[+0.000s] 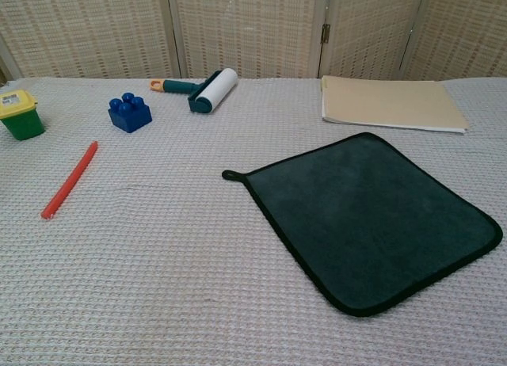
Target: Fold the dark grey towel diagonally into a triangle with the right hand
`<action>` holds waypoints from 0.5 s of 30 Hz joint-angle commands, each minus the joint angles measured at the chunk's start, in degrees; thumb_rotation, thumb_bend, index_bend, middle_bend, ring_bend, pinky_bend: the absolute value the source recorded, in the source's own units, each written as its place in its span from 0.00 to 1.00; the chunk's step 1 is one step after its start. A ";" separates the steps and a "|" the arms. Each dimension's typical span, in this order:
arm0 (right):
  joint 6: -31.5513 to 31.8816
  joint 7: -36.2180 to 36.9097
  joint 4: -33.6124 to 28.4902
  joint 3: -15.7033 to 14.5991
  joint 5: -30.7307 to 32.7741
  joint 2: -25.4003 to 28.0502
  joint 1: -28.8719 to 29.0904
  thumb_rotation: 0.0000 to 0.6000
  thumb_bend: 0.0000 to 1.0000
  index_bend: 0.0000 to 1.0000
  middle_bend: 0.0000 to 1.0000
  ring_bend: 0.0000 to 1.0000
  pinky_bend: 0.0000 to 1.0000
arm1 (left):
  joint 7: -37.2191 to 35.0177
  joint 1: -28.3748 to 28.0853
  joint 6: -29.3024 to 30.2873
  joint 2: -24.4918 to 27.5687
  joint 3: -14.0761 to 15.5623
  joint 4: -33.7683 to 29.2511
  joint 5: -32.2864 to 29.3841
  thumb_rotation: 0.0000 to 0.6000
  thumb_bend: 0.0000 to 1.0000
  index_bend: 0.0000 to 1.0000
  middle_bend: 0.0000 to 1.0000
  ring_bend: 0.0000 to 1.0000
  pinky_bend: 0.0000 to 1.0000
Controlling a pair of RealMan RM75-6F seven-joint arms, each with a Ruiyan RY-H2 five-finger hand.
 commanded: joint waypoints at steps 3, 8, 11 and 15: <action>3.48 8.82 13.45 -2.78 -7.39 -4.73 2.31 1.00 0.37 0.48 0.00 0.00 0.00 | 0.77 -0.22 -1.13 -0.37 -0.05 0.23 -1.23 1.00 0.67 0.07 0.04 0.00 0.00; 2.23 15.29 24.41 -3.16 -7.26 -11.01 3.75 1.00 0.37 0.49 0.00 0.00 0.00 | 1.93 0.00 -1.28 -0.63 0.20 -0.24 -1.82 1.00 0.67 0.07 0.04 0.00 0.00; 1.57 18.12 31.33 -3.21 -7.15 -15.19 4.79 1.00 0.37 0.49 0.00 0.00 0.00 | 2.38 0.10 -1.12 -0.71 0.02 -0.36 -2.25 1.00 0.67 0.07 0.04 0.00 0.00; 3.16 21.20 41.43 -3.37 -7.64 -21.43 5.64 1.00 0.37 0.49 0.00 0.00 0.00 | 2.28 0.00 -1.53 -0.68 -0.12 -0.19 -2.83 1.00 0.67 0.07 0.04 0.00 0.00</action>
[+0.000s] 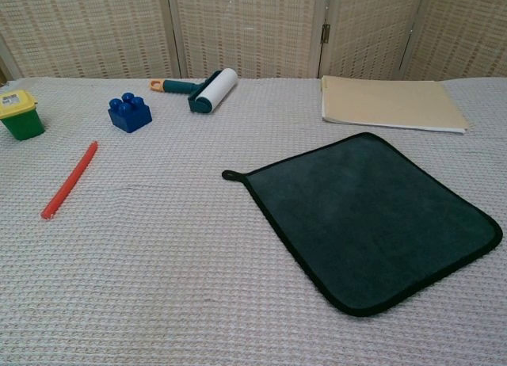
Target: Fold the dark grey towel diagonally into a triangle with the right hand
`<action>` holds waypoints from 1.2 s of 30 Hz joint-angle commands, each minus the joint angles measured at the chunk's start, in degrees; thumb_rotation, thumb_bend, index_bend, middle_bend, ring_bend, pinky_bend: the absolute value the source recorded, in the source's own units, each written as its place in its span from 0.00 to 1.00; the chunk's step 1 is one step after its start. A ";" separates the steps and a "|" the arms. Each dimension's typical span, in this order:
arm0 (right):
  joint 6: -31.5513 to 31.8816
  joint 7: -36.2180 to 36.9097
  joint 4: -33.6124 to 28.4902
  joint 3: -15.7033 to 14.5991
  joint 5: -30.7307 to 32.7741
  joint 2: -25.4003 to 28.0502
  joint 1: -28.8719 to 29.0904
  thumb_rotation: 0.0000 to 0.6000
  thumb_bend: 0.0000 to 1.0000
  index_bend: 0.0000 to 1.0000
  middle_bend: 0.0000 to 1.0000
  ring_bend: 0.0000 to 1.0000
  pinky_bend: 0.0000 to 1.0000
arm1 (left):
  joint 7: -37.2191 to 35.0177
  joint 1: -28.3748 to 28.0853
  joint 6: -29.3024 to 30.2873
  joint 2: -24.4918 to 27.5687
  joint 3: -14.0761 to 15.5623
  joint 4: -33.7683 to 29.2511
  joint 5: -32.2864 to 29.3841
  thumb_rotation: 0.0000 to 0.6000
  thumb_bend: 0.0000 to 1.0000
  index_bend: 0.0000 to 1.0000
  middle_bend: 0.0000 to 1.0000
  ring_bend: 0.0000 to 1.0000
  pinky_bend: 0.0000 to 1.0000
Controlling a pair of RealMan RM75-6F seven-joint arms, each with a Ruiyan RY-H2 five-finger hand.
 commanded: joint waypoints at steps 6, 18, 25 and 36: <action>0.08 10.20 19.37 -0.71 0.11 -12.86 2.91 1.00 0.37 0.49 0.00 0.00 0.00 | -0.71 -0.38 -1.35 0.20 -0.18 0.37 -1.10 1.00 0.67 0.07 0.04 0.00 0.00; -2.76 13.51 28.34 -2.73 -0.28 -19.29 6.68 1.00 0.37 0.49 0.01 0.00 0.00 | -1.13 -0.40 -1.49 0.47 -0.59 0.44 -2.09 1.00 0.67 0.07 0.04 0.00 0.00; -3.83 13.60 30.26 -4.07 -0.61 -20.76 7.86 1.00 0.37 0.49 0.01 0.00 0.00 | -1.36 -0.22 -1.01 0.77 -0.78 0.29 -2.27 1.00 0.67 0.07 0.04 0.00 0.00; -4.15 12.84 31.34 -4.90 -0.23 -22.62 8.66 1.00 0.37 0.49 0.01 0.00 0.00 | -1.60 -0.07 -0.67 1.21 -0.72 -0.17 -2.09 1.00 0.67 0.07 0.04 0.00 0.00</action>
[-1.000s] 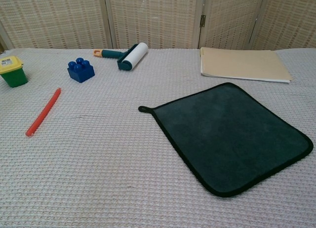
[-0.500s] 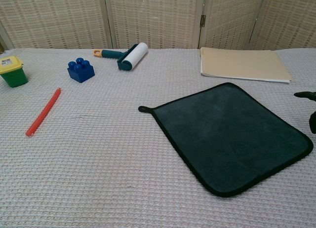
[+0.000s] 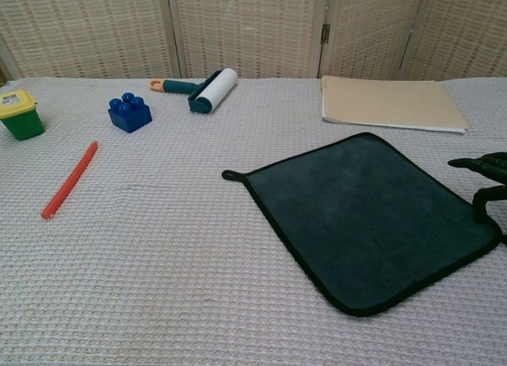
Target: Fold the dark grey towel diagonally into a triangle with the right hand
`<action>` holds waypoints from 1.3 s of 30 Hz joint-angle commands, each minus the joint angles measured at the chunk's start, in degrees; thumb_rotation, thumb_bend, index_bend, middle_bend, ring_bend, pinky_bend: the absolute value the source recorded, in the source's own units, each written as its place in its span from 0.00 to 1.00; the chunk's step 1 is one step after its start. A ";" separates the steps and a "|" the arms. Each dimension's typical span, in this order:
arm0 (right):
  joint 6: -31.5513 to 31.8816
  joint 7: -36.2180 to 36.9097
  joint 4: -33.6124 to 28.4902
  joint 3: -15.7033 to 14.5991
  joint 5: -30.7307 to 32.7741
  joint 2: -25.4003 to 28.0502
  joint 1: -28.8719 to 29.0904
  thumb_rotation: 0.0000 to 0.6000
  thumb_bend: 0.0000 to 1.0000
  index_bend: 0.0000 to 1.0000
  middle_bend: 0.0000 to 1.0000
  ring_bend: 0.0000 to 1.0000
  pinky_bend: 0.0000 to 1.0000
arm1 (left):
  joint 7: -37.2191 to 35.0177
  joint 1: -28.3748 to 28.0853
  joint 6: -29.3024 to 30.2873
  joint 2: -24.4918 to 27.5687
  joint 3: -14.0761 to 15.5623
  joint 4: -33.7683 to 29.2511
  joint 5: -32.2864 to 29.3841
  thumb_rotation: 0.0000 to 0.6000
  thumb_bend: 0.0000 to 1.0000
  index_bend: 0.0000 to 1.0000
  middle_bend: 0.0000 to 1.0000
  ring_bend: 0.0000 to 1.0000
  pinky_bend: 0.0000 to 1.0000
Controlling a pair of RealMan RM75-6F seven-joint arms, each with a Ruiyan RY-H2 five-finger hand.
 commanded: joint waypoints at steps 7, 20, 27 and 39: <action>-0.08 -0.19 0.42 -0.13 0.58 -0.96 0.72 1.00 0.37 0.50 0.02 0.01 0.00 | -0.15 0.17 0.44 0.23 0.10 -0.25 0.40 1.00 0.67 0.06 0.04 0.00 0.00; 1.56 0.96 1.03 -0.54 0.94 -1.50 0.96 1.00 0.47 0.67 0.14 0.08 0.00 | -0.74 0.13 0.60 0.33 0.49 -0.01 1.48 1.00 0.67 0.04 0.04 0.00 0.00; 1.87 0.80 1.24 -0.57 1.24 -1.49 1.17 1.00 0.47 0.68 0.16 0.09 0.00 | -0.90 0.09 0.54 0.28 0.65 0.17 1.80 1.00 0.67 0.03 0.04 0.00 0.00; 6.34 1.56 -1.30 0.52 1.81 -0.13 4.16 1.00 0.48 0.69 0.17 0.10 0.00 | -2.19 0.21 1.01 0.63 0.77 0.05 2.61 1.00 0.67 0.03 0.04 0.00 0.00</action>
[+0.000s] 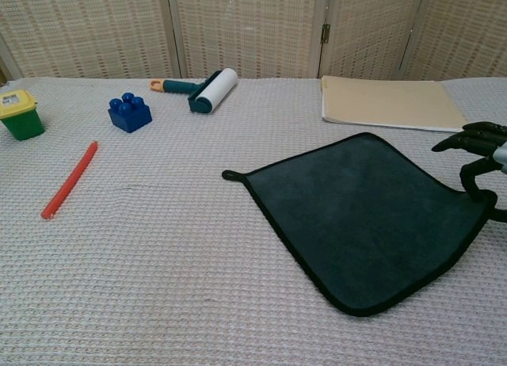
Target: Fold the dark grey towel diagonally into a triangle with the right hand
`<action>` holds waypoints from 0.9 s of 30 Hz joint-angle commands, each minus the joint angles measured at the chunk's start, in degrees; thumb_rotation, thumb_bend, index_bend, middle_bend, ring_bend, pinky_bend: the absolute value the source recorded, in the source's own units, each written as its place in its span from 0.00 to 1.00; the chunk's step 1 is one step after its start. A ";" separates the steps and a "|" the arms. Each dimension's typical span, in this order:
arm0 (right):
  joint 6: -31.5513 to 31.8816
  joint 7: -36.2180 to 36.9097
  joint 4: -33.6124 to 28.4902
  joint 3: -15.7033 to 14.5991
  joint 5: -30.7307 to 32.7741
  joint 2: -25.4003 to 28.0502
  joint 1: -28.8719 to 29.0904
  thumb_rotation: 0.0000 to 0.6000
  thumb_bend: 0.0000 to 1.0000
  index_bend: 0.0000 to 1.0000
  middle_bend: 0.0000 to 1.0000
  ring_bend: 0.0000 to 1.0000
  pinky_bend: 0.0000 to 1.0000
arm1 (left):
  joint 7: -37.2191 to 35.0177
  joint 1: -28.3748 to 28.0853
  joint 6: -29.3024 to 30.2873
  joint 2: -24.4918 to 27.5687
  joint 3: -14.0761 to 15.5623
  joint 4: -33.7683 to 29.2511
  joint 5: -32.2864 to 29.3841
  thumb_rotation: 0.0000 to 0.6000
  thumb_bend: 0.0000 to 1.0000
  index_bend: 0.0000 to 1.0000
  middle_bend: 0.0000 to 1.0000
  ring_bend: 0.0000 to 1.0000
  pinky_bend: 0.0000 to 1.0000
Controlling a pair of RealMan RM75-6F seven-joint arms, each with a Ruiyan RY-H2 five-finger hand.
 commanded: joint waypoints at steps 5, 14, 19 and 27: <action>1.99 -2.24 -2.52 0.61 -0.36 0.86 3.78 1.00 0.48 0.69 0.17 0.11 0.00 | -1.09 0.08 0.11 0.43 -0.07 -0.27 0.09 1.00 0.67 0.03 0.04 0.00 0.00; -0.88 -5.82 -8.37 2.48 -0.42 0.74 12.24 1.00 0.47 0.69 0.17 0.11 0.00 | -4.22 0.16 0.10 1.65 0.14 -0.84 0.96 1.00 0.67 0.03 0.04 0.00 0.00; -4.64 -7.40 -10.30 3.09 -0.32 -0.06 15.91 1.00 0.48 0.69 0.17 0.11 0.00 | -6.44 0.27 0.20 2.49 0.16 -1.06 1.29 1.00 0.67 0.03 0.04 0.00 0.00; -7.80 -7.94 -11.03 3.76 -0.37 -2.46 20.12 1.00 0.47 0.69 0.17 0.11 0.00 | -10.07 0.63 0.84 3.99 -0.14 -1.12 1.46 1.00 0.67 0.03 0.04 0.00 0.00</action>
